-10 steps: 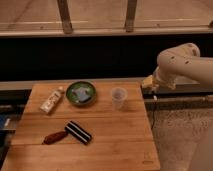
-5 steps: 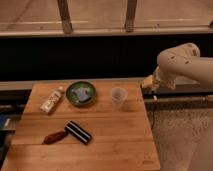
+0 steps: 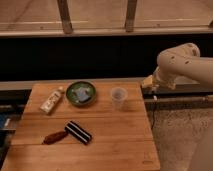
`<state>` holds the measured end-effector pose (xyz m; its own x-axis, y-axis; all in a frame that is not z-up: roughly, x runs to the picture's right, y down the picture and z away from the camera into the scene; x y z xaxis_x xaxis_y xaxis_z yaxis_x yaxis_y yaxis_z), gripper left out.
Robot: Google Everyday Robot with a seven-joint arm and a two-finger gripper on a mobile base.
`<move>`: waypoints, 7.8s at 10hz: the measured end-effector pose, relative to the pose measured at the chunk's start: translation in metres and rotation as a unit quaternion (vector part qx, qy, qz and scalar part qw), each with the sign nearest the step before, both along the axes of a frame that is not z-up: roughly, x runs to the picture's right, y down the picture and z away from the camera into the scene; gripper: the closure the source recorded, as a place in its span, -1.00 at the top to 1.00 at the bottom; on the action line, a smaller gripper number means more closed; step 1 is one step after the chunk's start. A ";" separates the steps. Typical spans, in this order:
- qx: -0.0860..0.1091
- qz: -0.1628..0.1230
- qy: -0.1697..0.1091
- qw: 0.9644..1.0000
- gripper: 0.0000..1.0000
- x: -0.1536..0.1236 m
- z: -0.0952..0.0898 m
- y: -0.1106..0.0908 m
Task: Place the pepper in the ceramic cup
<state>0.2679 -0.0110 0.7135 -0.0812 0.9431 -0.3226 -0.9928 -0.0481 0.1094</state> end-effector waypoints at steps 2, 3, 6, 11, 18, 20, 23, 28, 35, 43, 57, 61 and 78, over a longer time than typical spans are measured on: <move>0.000 0.000 0.000 1.000 0.60 0.000 0.000 0.000; 0.000 0.000 0.000 1.000 0.60 0.000 0.000 0.000; 0.000 0.000 0.000 1.000 0.60 0.000 0.000 0.000; 0.003 0.000 -0.001 1.000 0.60 -0.001 -0.001 -0.001; 0.043 -0.108 -0.097 0.988 0.60 -0.128 -0.027 -0.040; 0.053 -0.159 -0.146 0.975 0.60 -0.189 -0.035 -0.045; 0.053 -0.218 -0.203 0.953 0.60 -0.257 -0.047 -0.037; 0.053 -0.216 -0.201 0.954 0.60 -0.254 -0.047 -0.037; 0.033 -0.299 -0.243 0.922 0.60 -0.308 -0.024 -0.029; -0.049 -0.455 -0.366 0.811 0.60 -0.456 -0.017 0.061; -0.071 -0.533 -0.445 0.716 0.60 -0.541 0.002 0.119; -0.113 -0.548 -0.477 0.678 0.60 -0.568 0.016 0.153; -0.192 -0.556 -0.510 0.628 0.60 -0.578 0.043 0.235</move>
<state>-0.3097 0.2239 0.7568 0.9916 0.0716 0.1073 0.0473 0.5720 -0.8189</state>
